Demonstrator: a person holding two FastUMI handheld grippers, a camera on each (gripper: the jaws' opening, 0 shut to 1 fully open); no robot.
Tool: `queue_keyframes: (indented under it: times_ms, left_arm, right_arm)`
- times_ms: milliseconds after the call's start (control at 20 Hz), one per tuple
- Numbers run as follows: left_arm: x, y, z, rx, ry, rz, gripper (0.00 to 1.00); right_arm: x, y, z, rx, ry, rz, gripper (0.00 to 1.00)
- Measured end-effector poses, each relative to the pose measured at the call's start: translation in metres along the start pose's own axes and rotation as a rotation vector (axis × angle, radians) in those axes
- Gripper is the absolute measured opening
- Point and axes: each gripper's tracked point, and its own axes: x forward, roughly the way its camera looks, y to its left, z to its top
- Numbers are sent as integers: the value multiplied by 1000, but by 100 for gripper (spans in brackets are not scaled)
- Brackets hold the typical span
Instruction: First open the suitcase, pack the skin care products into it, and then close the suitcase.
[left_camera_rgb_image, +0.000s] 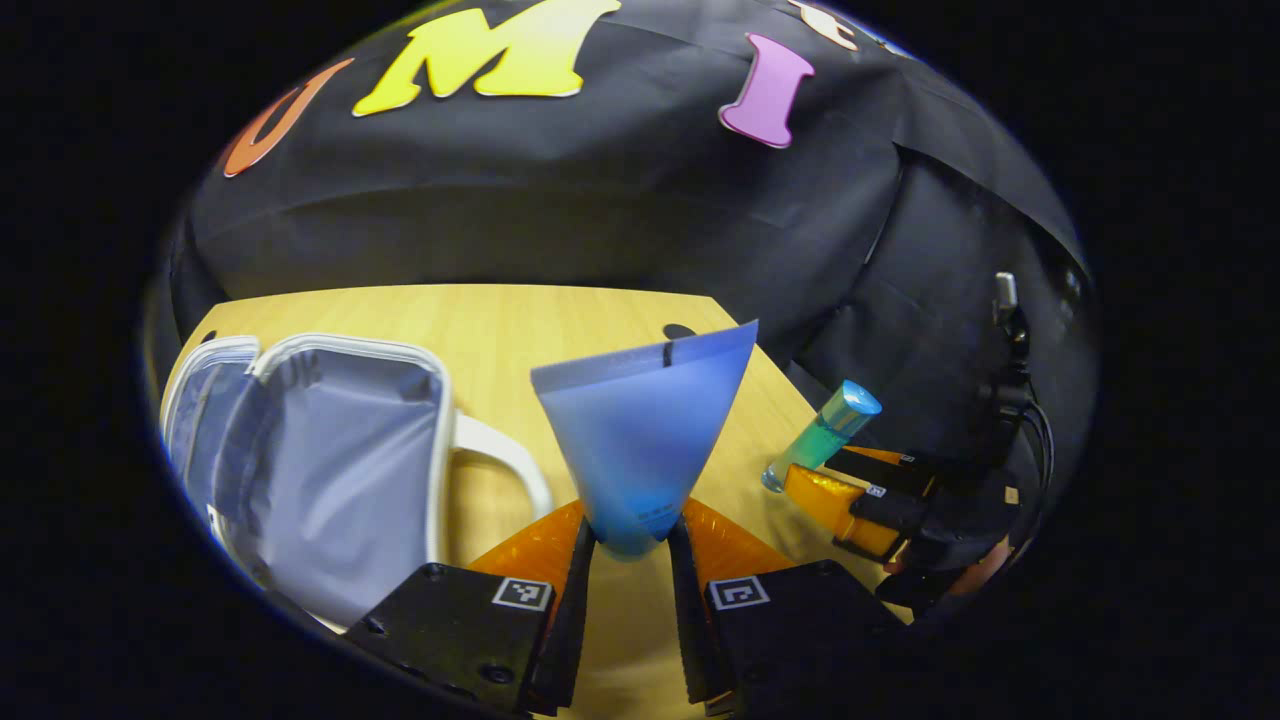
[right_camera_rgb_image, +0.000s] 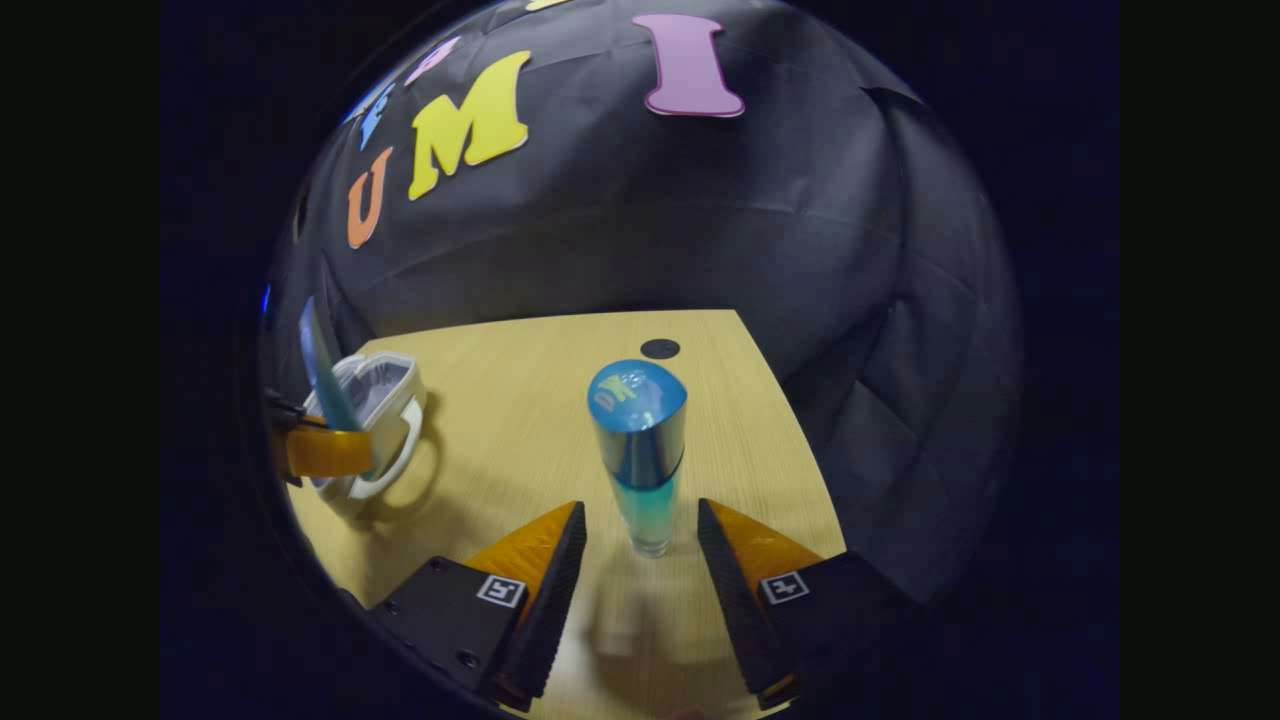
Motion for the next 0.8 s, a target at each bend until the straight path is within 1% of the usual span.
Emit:
queue_keyframes:
  times_ms: [50,150,200,250,300,350,450,500,600,700,800]
  left_arm:
    - [-6,9,-2,-21,-1,21,43]
    - [-21,32,-3,-60,-1,64,43]
    - [-32,42,-5,-77,4,87,43]
    - [-41,52,-6,-93,4,103,43]
    - [-49,63,-6,-102,2,116,43]
    - [-56,74,-5,-102,2,130,43]
    - [-68,96,-3,-90,2,152,43]
    - [-70,106,-2,-86,1,154,43]
    - [-74,124,-2,-85,5,140,43]
    - [-71,141,-8,-80,37,126,43]
    - [-65,163,-21,-81,87,130,43]
  right_arm:
    - [6,2,0,6,-1,7,65]
    - [17,1,-4,13,13,16,63]
    - [22,-4,-7,12,26,2,51]
    - [23,-3,-4,17,20,1,42]
    - [24,-3,-3,10,21,-2,39]
    - [24,-3,-4,-7,22,-4,39]
    - [18,1,-3,-20,38,21,32]
    - [10,5,3,-25,43,34,33]
    - [-12,13,16,-50,37,38,32]
    - [-42,29,31,-85,25,58,32]
    - [-69,47,43,-124,9,86,32]
